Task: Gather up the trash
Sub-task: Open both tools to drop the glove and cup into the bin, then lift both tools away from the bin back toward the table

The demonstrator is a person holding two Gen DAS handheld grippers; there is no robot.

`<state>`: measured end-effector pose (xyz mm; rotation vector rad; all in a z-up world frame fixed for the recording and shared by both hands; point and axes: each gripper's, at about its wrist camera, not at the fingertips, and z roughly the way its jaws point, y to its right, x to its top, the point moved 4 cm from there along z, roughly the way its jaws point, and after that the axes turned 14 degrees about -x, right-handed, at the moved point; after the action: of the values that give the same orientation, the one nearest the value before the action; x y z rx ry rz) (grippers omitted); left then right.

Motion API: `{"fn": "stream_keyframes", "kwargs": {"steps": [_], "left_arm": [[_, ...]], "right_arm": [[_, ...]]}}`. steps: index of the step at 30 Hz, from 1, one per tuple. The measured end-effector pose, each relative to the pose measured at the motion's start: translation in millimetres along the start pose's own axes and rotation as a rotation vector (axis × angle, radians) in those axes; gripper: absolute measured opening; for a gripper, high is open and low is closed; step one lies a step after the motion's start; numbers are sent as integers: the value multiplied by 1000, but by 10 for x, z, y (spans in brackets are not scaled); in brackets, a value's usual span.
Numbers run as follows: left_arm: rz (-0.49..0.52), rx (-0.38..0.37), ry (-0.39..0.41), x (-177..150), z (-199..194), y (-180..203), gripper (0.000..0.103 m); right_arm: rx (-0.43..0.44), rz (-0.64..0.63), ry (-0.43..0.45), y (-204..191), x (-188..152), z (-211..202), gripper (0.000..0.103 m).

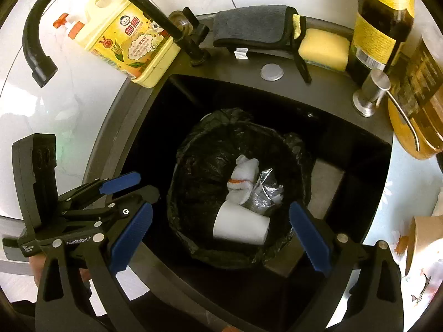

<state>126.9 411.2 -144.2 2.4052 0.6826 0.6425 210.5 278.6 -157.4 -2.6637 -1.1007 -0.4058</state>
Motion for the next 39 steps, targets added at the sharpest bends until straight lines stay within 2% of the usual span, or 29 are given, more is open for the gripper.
{"fn": "stream_keyframes", "kwargs": {"steps": [11, 22, 26, 28, 39], "left_arm": [[20, -10, 13, -58, -90, 65, 67], [70, -3, 35, -186, -297, 199, 67], [82, 1, 9, -269, -289, 236, 67], [89, 4, -4, -310, -272, 260, 72], [142, 3, -78, -520, -1, 541, 76]], "right_arm": [[-5, 22, 28, 13, -116, -128, 98], [-40, 52, 93, 83, -411, -436, 98], [-52, 93, 103, 201, -548, -502, 98], [-58, 113, 101, 266, -619, -521, 98], [-93, 208, 70, 717, -1005, -598, 98]]}}
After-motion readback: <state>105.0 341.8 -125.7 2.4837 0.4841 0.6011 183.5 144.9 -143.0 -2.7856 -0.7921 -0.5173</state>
